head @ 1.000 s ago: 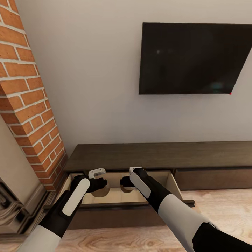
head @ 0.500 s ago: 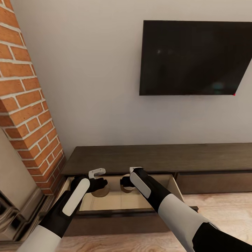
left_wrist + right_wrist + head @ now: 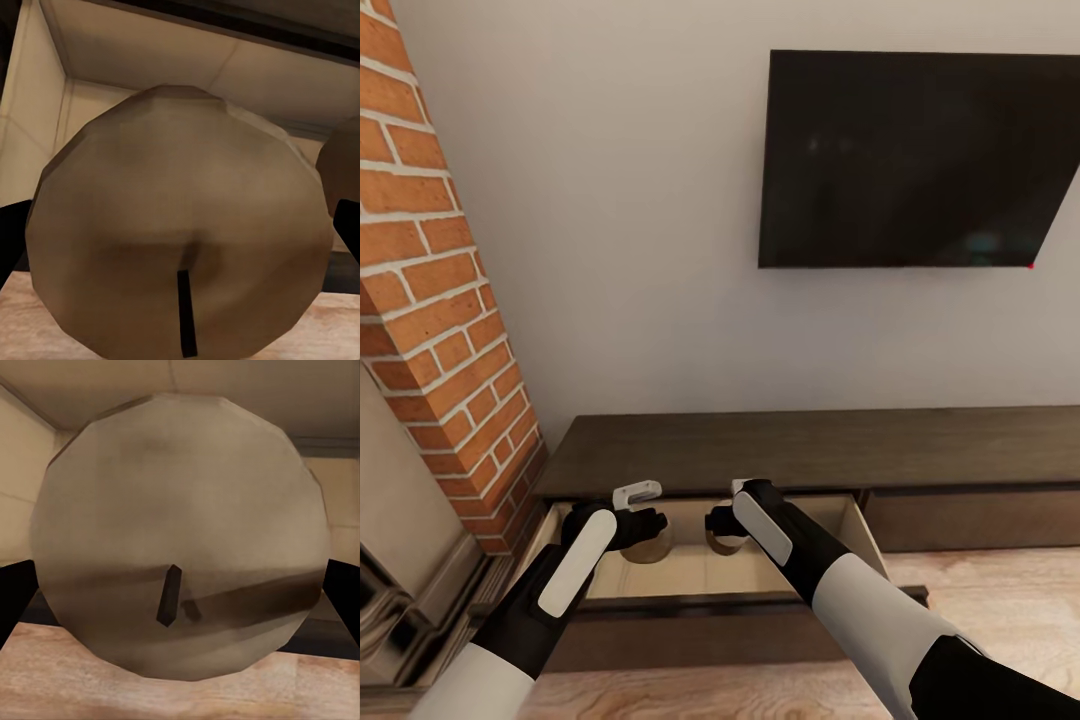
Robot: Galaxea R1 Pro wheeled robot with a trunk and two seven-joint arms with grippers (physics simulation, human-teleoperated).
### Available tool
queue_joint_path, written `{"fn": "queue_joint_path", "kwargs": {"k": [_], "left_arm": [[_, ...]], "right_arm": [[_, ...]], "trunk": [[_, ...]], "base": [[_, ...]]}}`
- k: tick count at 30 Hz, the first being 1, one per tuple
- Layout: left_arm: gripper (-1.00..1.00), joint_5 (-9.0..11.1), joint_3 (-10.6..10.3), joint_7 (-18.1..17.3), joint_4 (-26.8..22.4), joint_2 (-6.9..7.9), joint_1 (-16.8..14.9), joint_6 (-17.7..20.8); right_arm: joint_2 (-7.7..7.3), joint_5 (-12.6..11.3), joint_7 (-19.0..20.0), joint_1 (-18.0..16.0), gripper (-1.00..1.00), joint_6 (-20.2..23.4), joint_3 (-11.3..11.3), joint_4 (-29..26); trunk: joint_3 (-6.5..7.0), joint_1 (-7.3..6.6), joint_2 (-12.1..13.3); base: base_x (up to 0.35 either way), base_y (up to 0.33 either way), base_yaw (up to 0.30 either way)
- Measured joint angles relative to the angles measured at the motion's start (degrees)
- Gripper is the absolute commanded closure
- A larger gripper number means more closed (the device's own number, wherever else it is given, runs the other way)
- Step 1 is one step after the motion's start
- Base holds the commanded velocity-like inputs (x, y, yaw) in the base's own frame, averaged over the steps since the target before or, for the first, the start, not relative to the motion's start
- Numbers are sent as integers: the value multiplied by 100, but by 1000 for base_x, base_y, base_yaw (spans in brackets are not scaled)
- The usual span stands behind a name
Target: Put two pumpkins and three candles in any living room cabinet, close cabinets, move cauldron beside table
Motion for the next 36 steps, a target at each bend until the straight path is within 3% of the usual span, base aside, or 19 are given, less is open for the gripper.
{"fn": "queue_joint_path", "kwargs": {"k": [27, 36], "left_arm": [[100, -9, -125, -1, -9, -1, 0, 0], [100, -6, -119, -8, -20, 0, -2, -6]], "right_arm": [[-4, 11, 14, 0, 100, -66, 5, -5], [-5, 8, 16, -1, 100, -87, 5, -9]], "trunk": [[-484, 593, -1083], [-462, 593, -1085]], "base": [[0, 0, -1], [8, 6, -116]]}}
